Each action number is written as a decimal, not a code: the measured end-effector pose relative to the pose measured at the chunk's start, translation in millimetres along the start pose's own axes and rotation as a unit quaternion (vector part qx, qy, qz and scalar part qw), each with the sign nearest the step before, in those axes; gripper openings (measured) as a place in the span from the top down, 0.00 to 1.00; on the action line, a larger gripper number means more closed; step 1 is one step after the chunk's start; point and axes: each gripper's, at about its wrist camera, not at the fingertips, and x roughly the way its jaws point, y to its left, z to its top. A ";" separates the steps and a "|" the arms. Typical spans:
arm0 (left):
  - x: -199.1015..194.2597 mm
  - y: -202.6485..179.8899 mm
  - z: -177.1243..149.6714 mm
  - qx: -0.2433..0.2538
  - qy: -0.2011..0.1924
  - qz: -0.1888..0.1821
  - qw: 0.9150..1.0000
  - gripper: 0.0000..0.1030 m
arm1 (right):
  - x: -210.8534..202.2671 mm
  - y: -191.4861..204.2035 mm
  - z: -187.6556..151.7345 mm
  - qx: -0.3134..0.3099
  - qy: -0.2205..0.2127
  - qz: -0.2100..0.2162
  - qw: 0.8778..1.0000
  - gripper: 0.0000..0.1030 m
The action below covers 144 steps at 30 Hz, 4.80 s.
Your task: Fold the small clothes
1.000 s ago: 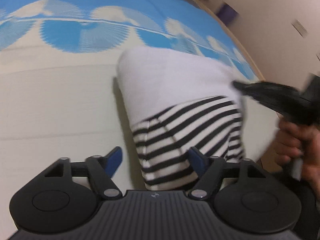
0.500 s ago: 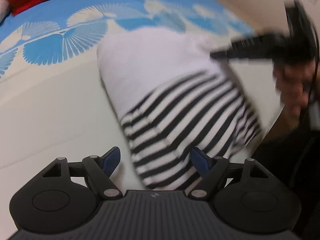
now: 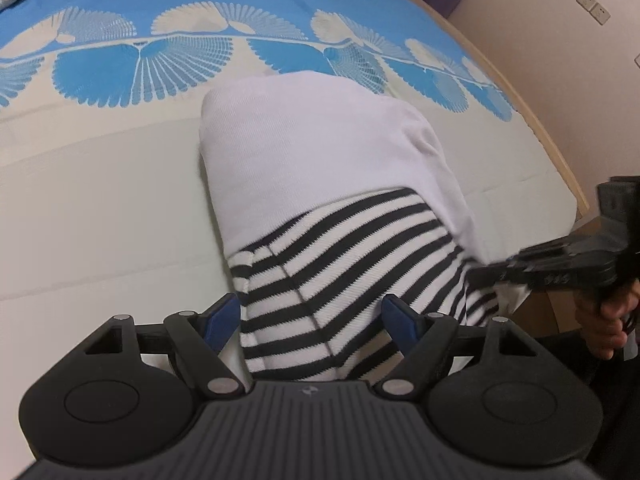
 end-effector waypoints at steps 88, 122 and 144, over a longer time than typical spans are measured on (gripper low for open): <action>-35.4 49.9 69.3 -0.049 -0.187 0.163 0.968 0.44 | 50.8 59.0 119.6 0.109 -0.198 -0.059 0.972 0.98; -116.0 -19.2 -14.6 -0.001 -0.230 0.281 0.932 0.17 | -31.6 85.5 43.1 0.016 -0.262 -0.192 0.946 0.51; -121.2 -95.2 -138.9 -0.045 -0.227 0.255 0.939 0.01 | -82.5 170.5 -113.9 -0.056 -0.315 -0.189 0.928 0.16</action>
